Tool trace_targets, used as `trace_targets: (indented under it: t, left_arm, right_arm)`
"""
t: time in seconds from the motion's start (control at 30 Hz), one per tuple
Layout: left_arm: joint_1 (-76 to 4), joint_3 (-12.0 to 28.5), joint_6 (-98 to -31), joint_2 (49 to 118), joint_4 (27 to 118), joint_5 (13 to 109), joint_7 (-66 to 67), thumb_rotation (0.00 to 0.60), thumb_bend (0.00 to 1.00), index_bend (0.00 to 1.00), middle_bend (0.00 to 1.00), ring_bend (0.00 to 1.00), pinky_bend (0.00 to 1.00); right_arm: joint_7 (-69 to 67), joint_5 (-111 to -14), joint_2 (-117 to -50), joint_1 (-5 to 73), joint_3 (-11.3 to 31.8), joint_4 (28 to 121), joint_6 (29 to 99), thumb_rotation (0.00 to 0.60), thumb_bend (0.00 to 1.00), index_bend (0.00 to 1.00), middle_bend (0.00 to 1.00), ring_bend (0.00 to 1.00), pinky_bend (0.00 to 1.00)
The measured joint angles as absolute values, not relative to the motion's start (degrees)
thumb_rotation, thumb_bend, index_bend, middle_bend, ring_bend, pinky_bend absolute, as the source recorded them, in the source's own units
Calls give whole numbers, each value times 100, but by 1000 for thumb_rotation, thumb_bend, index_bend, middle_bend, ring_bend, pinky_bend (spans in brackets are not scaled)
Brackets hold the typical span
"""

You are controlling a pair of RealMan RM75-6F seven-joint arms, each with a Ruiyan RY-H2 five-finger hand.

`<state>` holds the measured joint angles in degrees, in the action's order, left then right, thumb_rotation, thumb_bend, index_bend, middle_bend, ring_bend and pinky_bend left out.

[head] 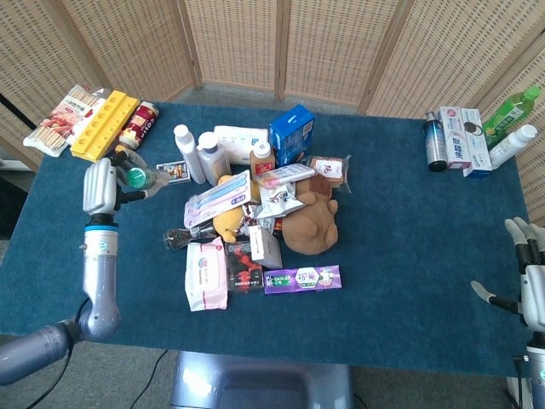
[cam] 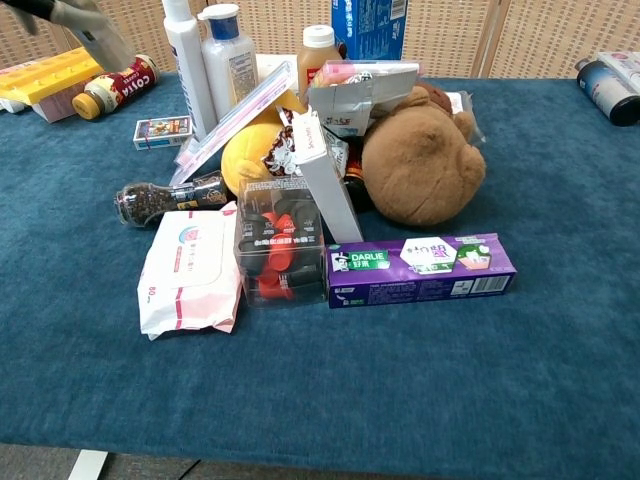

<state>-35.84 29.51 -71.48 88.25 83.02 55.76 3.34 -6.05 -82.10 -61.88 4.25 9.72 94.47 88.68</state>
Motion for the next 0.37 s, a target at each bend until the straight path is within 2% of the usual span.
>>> trace_targets:
  t: [0.37]
  left_arm:
    - [-3589, 3022, -7297, 8606, 8656, 5394, 596, 600, 42, 842, 726, 583, 641]
  right_arm:
    - [-626, -8229, -6183, 422, 966, 9438, 8878, 600, 0, 0, 0, 0, 0]
